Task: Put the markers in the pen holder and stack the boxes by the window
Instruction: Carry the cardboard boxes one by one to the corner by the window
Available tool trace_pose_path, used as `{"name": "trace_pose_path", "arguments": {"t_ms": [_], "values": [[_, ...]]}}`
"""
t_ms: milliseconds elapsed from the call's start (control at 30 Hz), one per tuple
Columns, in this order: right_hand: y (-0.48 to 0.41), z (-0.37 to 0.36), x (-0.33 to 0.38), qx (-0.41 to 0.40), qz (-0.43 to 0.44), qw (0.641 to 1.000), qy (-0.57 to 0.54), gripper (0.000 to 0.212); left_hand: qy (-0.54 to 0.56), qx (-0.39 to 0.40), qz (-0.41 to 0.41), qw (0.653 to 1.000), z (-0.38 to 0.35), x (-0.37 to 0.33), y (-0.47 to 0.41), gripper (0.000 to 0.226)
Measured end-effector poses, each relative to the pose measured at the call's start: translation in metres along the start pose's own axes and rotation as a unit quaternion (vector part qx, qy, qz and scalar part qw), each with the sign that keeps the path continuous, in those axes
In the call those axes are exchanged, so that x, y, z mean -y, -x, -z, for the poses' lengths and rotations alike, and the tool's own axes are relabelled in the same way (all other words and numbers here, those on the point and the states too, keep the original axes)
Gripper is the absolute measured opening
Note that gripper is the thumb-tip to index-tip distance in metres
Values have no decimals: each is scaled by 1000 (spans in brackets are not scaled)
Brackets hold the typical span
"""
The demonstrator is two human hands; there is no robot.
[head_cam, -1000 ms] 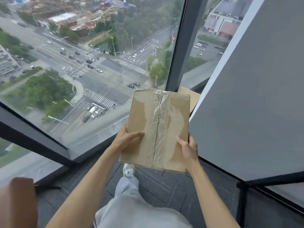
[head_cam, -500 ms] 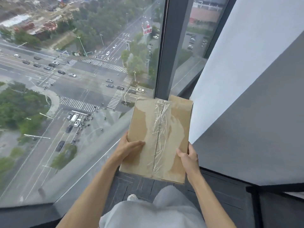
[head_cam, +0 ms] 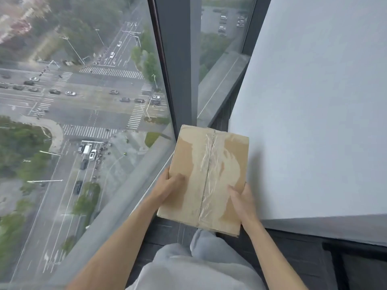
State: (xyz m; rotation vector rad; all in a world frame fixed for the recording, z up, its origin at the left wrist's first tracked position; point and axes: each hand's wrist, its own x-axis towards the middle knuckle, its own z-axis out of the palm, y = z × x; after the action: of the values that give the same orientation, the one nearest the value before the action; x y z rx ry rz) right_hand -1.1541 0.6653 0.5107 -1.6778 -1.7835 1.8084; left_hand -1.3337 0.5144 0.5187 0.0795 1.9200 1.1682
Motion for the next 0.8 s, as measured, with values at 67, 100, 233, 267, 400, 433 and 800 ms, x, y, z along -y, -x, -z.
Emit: {"name": "trace_pose_path", "arguments": {"t_ms": [67,100,233,267,400,433,800], "values": [[-27,0,14,-12,-11,1000,22,50,-4,8,24,1000,-6,-12,-28,63],[-39,-1,21,-23,-17,999,34,55,0,15,30,999,-9,-17,-40,65],[-82,-9,39,-63,-41,993,95,67,-7,43,45,998,-16,-30,-85,65],[-92,-12,41,-71,-48,991,101,69,-12,49,50,997,-17,-31,-99,65],[-134,-25,48,-107,-73,985,118,73,-30,61,57,996,-24,-39,-150,57],[-145,-27,47,-113,-79,983,122,73,-31,67,62,995,-28,-40,-162,55],[-289,-47,23,-134,-86,972,172,61,-72,71,81,992,-67,-20,-309,43]]}}
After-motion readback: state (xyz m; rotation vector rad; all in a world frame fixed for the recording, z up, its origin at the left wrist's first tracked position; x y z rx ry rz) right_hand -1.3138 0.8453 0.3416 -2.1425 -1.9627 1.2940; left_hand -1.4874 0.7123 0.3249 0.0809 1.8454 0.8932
